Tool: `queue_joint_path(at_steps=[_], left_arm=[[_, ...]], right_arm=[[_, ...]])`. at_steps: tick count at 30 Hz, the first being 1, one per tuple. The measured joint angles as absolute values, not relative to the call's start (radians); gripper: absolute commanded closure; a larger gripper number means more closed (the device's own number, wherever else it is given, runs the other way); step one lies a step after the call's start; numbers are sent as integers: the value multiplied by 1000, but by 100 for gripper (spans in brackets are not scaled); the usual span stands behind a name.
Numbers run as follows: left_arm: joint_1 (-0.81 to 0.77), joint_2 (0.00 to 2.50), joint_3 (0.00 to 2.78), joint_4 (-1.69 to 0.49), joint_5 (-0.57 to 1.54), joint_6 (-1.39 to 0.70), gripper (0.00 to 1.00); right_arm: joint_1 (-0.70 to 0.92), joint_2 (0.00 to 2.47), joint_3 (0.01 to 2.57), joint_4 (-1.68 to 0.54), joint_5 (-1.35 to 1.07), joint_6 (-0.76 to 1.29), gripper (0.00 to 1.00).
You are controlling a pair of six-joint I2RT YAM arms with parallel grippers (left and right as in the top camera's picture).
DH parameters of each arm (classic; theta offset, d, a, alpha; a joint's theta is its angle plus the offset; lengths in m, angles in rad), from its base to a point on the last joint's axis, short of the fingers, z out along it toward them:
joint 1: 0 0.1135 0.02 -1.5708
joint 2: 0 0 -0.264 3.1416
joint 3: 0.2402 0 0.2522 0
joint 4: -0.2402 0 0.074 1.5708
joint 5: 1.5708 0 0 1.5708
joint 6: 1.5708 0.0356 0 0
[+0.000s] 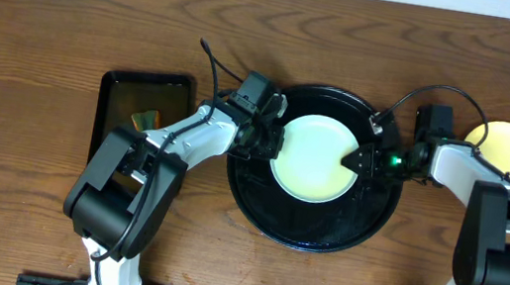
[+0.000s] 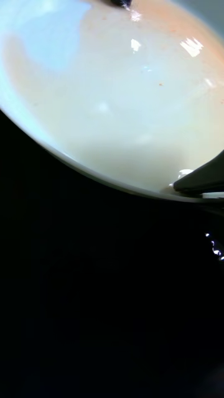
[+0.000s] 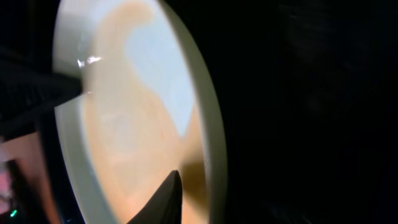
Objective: Clean dirty plates on tray and stack at the side
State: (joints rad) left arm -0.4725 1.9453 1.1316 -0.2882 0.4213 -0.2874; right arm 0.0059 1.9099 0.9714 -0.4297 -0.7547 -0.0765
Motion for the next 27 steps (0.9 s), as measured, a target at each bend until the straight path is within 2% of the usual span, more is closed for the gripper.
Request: queue_joint_path(at_steps=[7,9,12,13,14,21,27], left_arm=[[-473,1945,1132,-288,409,-279,92],[-473,1945,1132,-288,409,-279,93],[-474,1945,1132,-287,409,-279,91],[-474,1945,1132,-287,409,-278,83],[-474,1945,1132,-286,411,-269,65],[-493,1927,1145,-336,440,-253,45],[-460,1821,1144,-425,438,-257,42]], right_arm=[[-15,1951,971,-390,-861,-115,91],[-20,1955,970,-389,-869,-111,99],[-23,1956,968,-389,-877,-97,99],[-25,1956,968,-389,-879,-88,99],[-27,1957,966,-389,-883,-79,99],[-41,1957,953,-396,-913,23,99],[-69,1954,952,-402,-905,73,99]])
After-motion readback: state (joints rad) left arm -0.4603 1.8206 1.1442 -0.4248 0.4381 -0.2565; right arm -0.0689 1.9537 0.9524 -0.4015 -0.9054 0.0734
